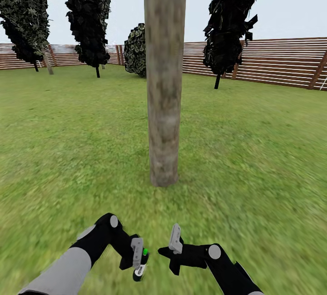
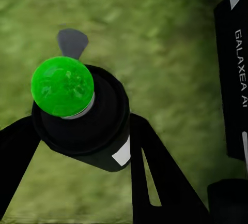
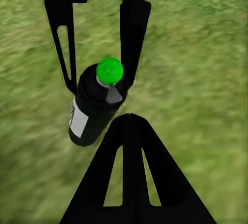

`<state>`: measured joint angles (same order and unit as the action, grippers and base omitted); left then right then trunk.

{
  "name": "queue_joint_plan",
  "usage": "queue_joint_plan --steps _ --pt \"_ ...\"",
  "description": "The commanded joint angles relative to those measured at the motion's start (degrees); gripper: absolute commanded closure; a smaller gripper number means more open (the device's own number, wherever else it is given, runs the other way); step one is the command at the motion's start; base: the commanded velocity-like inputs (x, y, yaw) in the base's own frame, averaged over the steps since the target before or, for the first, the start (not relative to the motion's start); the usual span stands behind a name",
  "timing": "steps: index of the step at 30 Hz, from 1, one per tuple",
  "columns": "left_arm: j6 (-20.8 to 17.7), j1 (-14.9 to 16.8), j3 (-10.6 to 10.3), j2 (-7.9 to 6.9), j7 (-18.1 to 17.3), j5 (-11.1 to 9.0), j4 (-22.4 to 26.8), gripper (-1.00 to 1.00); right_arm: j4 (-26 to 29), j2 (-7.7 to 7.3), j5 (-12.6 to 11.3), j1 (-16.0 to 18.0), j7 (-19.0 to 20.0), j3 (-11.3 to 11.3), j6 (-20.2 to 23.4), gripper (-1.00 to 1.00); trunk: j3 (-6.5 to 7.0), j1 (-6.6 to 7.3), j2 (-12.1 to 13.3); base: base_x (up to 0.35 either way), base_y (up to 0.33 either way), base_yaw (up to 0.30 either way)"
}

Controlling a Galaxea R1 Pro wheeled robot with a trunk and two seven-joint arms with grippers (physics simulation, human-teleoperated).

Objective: In the garden, pick up the pesticide atomizer on the floor and spray pesticide onto both trees until each tree trunk is fully covered.

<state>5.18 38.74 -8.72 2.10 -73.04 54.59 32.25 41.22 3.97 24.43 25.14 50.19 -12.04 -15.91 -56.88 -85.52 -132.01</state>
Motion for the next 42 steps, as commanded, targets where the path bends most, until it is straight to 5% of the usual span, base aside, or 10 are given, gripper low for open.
queue_joint_plan --steps 1,8,17,18,25,28,33,35,39,42 --pt "0.03 -0.02 0.02 -0.84 0.0 -0.03 0.01 1.0 0.0 -0.01 0.0 0.0 0.0 0.0 0.0 1.0 0.0 0.0 0.0 0.0 0.0 0.0" --pt "0.07 -0.41 0.08 -6.9 0.0 -0.01 0.17 1.0 -0.12 -0.05 0.0 0.0 0.0 0.04 0.0 1.0 0.0 0.0 0.0 0.0 0.0 0.0" --pt "0.02 -0.42 0.35 -12.44 0.12 -0.03 0.02 1.0 -0.36 -0.19 0.17 0.0 0.0 0.09 0.0 1.0 0.0 0.0 0.0 0.0 0.0 0.0" --pt "0.04 -0.42 0.36 -12.98 0.14 -0.06 0.01 1.0 -0.39 -0.22 0.17 0.0 0.0 0.12 0.0 -1.0 0.0 0.0 0.0 0.0 0.0 0.0" --pt "-0.06 -0.58 0.47 -15.75 0.95 0.01 -0.04 1.0 -0.43 -0.6 0.24 0.0 -0.34 0.53 0.06 -1.0 0.0 0.0 0.0 0.0 0.0 0.0" --pt "-1.4 -0.59 2.82 -16.02 6.06 -0.51 -0.16 1.0 -0.48 -1.61 0.32 0.0 -2.24 0.6 -0.05 -1.0 0.0 0.0 0.0 0.0 0.0 0.0" --pt "-5.08 -0.59 16.67 -13.69 20.09 -2.05 -2.12 1.0 -7.6 -4.59 -0.23 0.0 -25.98 6.86 -0.19 -1.0 0.0 0.0 0.0 0.0 0.0 0.0" --pt "-5.15 -0.59 24.24 -12.41 30.62 -4.97 -5.87 1.0 -15.69 -4.62 -0.37 -0.06 -38.0 8.14 -0.36 -1.0 0.0 0.0 0.0 0.0 0.0 0.0" --pt "-4.96 -0.59 28.48 -11.92 41.84 -8.3 -14.16 1.0 -23.51 -4.59 -3.36 -0.22 -50.99 8.47 -2.41 -1.0 0.0 0.0 0.0 0.0 0.0 0.0" --pt "-2.22 -0.7 30.05 -11.77 50.74 -15.11 -21.77 1.0 -27.62 -4.65 -10.71 -0.36 -58.49 8.55 -10.95 -1.0 0.0 0.0 0.0 0.0 0.0 0.0"
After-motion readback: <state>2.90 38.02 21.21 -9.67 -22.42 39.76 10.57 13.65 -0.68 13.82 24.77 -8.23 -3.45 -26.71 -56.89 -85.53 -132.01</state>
